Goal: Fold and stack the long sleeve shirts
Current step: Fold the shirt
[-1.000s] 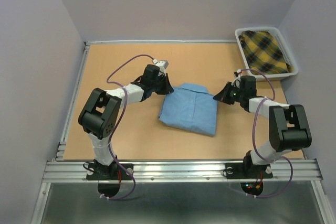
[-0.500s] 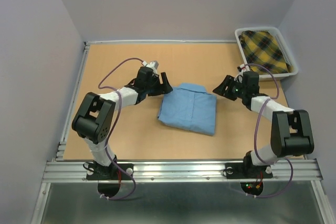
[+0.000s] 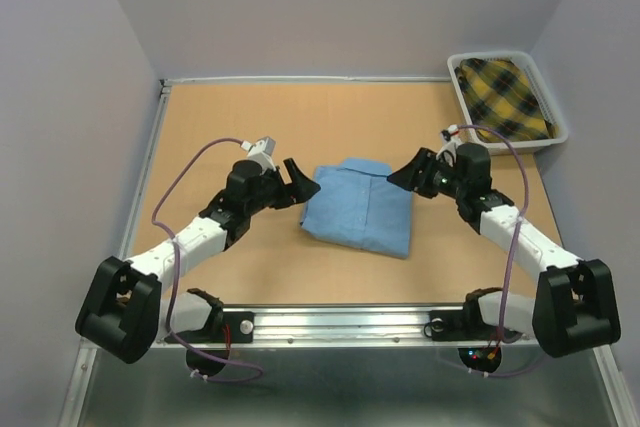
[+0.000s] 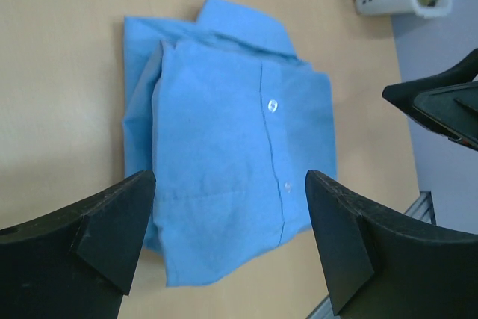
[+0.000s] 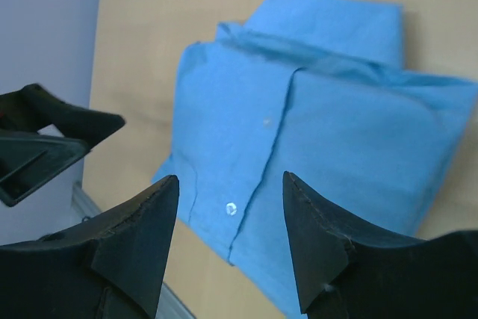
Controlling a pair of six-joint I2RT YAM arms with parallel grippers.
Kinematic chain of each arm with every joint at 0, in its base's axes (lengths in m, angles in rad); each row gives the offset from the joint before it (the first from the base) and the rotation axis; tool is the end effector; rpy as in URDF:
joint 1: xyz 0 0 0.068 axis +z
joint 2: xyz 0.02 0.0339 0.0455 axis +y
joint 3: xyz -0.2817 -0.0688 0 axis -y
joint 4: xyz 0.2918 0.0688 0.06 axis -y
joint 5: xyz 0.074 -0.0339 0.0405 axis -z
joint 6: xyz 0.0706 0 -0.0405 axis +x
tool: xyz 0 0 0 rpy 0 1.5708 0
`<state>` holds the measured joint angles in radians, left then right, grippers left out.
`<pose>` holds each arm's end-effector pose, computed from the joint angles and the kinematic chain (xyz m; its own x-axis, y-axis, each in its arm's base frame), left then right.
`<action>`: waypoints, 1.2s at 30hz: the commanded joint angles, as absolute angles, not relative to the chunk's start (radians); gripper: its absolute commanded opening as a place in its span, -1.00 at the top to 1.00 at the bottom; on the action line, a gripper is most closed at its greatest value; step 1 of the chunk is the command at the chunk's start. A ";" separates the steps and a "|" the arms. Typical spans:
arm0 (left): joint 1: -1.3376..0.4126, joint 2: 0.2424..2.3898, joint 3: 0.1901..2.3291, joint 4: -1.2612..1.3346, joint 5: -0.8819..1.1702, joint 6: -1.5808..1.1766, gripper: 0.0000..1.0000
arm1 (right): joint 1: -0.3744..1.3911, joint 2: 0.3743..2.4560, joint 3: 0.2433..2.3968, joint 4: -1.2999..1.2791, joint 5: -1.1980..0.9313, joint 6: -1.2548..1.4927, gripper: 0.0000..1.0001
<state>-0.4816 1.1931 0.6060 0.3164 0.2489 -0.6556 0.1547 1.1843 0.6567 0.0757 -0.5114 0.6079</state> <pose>0.2840 -0.1680 0.2256 -0.5898 -0.3584 -0.7237 0.3781 0.6692 -0.6397 0.3090 0.0832 0.2202 -0.6794 0.3981 -0.6164 -0.2210 0.6900 0.6892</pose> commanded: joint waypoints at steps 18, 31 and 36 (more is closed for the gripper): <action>-0.526 1.252 0.403 0.583 0.370 -0.667 -0.89 | 0.454 1.584 0.611 0.581 -0.540 0.836 -0.25; -0.534 1.342 0.387 0.589 0.380 -0.693 -0.85 | 0.454 1.726 0.560 0.660 -0.500 0.844 -0.23; -0.543 1.373 0.406 0.623 0.411 -0.690 -0.84 | 0.454 1.729 0.563 0.661 -0.495 0.842 -0.23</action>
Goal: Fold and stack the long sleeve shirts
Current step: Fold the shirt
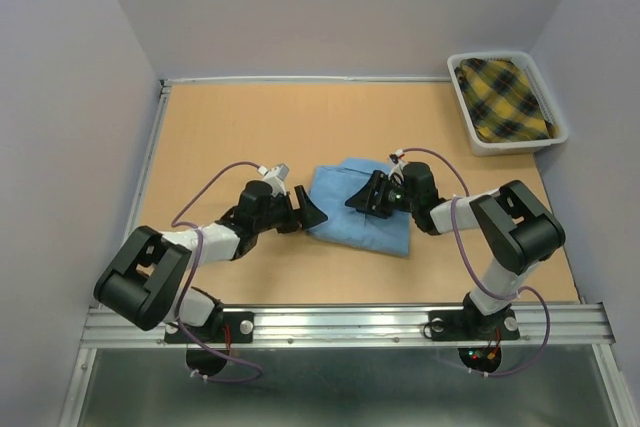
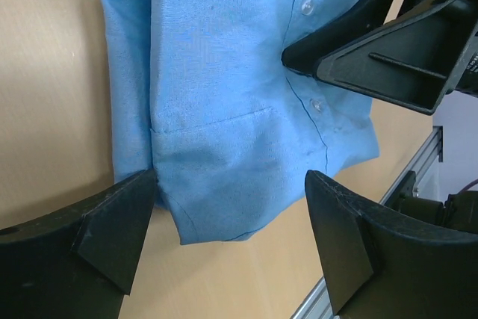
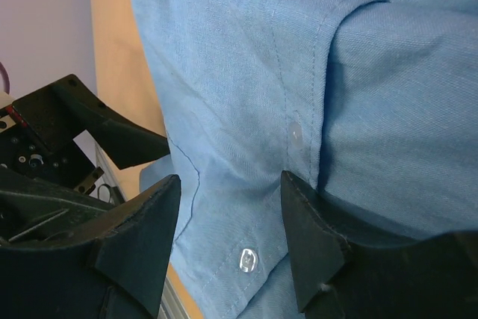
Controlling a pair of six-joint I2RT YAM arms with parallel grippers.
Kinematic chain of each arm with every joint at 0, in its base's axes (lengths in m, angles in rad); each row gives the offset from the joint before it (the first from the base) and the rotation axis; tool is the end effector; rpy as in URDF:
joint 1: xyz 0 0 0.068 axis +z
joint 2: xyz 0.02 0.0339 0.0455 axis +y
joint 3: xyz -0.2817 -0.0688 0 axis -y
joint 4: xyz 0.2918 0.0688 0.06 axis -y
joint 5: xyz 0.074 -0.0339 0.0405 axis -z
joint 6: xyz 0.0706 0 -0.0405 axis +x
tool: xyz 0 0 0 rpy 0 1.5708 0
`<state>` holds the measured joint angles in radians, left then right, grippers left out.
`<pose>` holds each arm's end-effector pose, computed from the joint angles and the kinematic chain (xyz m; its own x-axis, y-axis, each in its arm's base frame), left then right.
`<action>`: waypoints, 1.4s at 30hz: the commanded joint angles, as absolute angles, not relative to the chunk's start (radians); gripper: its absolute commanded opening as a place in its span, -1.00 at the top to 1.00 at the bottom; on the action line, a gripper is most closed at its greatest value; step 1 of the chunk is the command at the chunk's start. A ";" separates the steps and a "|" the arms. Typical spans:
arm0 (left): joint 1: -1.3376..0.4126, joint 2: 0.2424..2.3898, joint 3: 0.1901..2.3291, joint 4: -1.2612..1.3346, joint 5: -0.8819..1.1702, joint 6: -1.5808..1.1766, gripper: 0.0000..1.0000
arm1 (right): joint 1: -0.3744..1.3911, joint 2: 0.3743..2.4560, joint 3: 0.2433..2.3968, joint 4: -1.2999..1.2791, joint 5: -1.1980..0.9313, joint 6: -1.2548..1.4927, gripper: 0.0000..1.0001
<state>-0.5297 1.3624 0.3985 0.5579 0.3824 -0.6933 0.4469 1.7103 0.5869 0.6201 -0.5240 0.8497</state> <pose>0.2504 -0.1771 0.1285 -0.7508 -0.2475 -0.6124 0.3703 0.6101 -0.7005 0.3075 0.1865 0.0902 -0.8651 0.3065 -0.3971 -0.1813 0.5470 0.8173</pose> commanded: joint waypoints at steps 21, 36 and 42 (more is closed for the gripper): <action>-0.551 1.460 0.590 0.525 0.232 -0.700 -0.85 | 0.454 1.736 0.561 0.675 -0.500 0.847 -0.23; -0.531 1.530 0.634 0.477 0.187 -0.672 -0.85 | 0.454 1.732 0.560 0.675 -0.499 0.842 -0.23; -0.518 1.502 0.652 0.411 0.123 -0.666 -0.85 | 0.454 1.735 0.560 0.676 -0.499 0.842 -0.23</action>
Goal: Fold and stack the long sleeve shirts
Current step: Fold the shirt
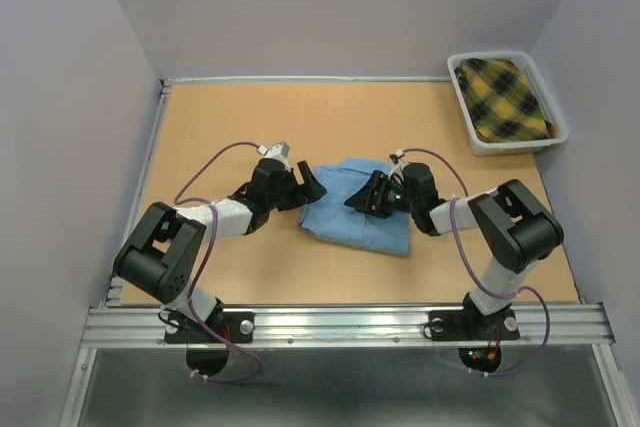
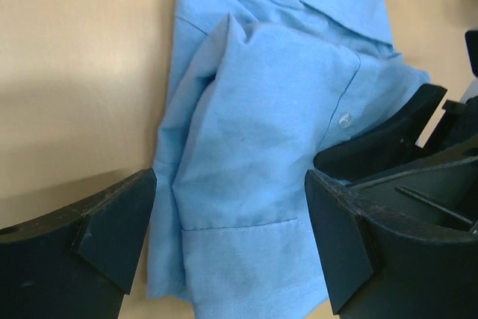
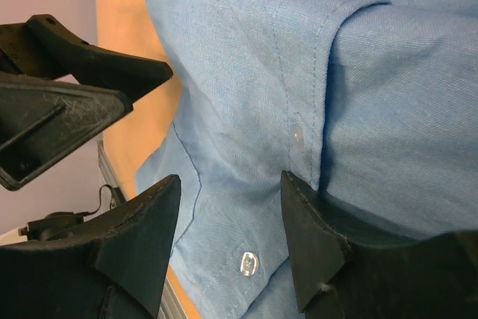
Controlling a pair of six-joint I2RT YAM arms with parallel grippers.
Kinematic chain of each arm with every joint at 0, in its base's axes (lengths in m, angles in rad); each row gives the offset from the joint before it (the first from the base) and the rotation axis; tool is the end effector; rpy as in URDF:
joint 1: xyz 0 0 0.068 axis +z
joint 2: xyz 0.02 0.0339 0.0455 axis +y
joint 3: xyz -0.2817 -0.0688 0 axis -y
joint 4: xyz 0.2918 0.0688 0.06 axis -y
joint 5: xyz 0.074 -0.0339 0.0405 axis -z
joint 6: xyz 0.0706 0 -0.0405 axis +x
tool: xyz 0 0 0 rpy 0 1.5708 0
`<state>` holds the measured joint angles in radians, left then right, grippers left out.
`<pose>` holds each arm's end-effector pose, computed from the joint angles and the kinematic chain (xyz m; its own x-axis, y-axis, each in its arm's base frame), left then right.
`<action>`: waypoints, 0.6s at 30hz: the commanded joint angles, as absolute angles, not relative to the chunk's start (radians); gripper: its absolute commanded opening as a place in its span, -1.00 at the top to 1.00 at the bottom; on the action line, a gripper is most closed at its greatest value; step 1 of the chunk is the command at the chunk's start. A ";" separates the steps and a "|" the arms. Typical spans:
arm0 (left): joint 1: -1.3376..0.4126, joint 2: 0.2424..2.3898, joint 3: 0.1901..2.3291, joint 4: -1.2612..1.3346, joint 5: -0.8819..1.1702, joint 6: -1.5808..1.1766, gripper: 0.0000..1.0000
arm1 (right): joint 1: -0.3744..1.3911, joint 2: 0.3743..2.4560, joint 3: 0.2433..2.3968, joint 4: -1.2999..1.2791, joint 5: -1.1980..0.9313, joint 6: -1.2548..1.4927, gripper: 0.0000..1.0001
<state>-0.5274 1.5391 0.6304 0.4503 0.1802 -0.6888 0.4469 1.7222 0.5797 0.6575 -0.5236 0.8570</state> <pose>0.3103 -0.1954 0.1383 -0.6982 -0.3170 -0.6419 0.2464 0.7354 -0.6312 0.3074 0.1865 0.0884 -0.8597 0.3139 -0.4030 -0.1884 0.5384 0.8213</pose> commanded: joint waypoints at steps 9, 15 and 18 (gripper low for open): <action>-0.523 1.531 0.672 0.439 0.239 -0.649 -0.75 | 0.454 1.740 0.566 0.676 -0.505 0.844 -0.24; -0.528 1.528 0.664 0.445 0.279 -0.664 -0.61 | 0.454 1.744 0.566 0.678 -0.505 0.844 -0.23; -0.531 1.500 0.631 0.443 0.311 -0.690 -0.61 | 0.453 1.741 0.565 0.678 -0.506 0.842 -0.23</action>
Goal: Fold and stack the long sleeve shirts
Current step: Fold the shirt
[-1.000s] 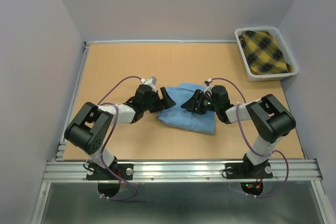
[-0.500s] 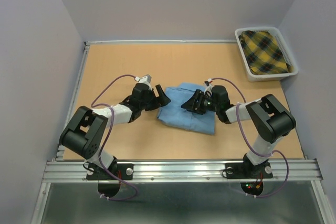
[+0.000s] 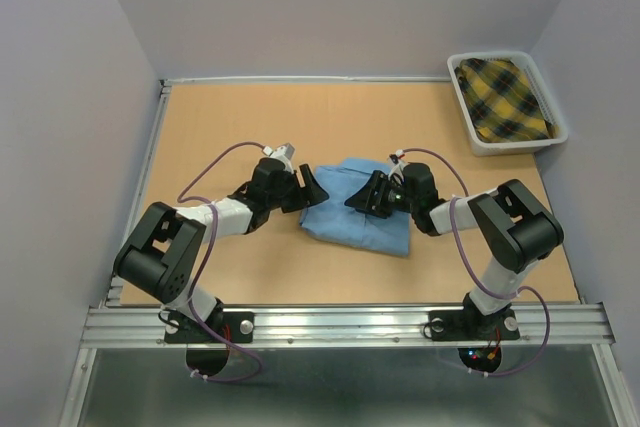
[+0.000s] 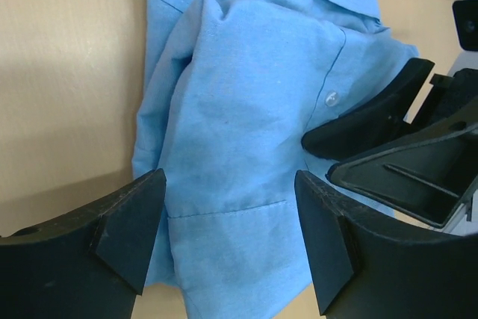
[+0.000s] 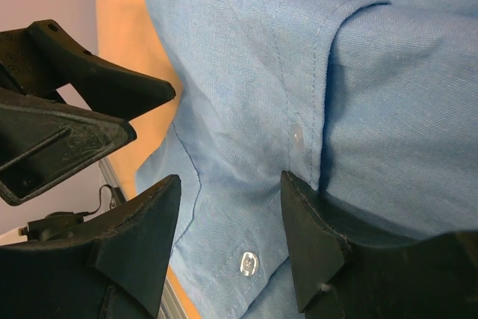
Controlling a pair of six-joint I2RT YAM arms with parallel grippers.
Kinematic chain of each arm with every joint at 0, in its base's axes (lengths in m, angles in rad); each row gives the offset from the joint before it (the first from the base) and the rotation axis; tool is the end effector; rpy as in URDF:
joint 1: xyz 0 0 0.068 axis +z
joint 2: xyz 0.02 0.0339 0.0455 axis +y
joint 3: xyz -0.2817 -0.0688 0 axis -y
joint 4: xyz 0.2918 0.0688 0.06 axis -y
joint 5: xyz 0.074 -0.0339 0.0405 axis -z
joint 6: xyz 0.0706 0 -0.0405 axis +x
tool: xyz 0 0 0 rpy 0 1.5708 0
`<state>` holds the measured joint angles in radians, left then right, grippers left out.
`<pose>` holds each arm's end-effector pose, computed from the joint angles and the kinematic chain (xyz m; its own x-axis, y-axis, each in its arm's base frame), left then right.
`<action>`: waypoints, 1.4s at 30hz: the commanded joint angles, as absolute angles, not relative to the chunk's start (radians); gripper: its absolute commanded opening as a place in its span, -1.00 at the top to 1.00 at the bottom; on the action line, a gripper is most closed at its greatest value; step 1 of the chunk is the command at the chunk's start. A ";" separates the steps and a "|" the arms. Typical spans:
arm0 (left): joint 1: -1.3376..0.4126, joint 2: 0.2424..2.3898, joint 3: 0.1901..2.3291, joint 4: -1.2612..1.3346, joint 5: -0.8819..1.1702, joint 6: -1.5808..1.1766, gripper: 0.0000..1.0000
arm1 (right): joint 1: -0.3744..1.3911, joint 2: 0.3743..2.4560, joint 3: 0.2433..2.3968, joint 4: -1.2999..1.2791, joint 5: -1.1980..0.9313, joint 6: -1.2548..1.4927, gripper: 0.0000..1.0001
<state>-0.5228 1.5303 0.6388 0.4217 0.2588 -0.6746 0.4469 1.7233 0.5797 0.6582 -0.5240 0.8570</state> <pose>0.3076 -0.1981 0.1412 -0.7313 -0.2754 -0.6240 0.2864 0.7063 -0.6474 0.3074 0.1865 0.0882 -0.8600 0.3136 -0.4026 -0.1882 0.5384 0.8214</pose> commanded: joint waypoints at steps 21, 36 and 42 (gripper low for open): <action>-0.587 1.408 0.545 0.403 0.360 -0.742 -0.63 | 0.454 1.750 0.561 0.695 -0.512 0.850 -0.23; -0.604 1.413 0.511 0.459 0.462 -0.828 -0.31 | 0.454 1.781 0.555 0.709 -0.503 0.856 -0.23; -0.604 1.341 0.495 0.410 0.564 -0.873 0.31 | 0.454 1.790 0.557 0.712 -0.502 0.853 -0.23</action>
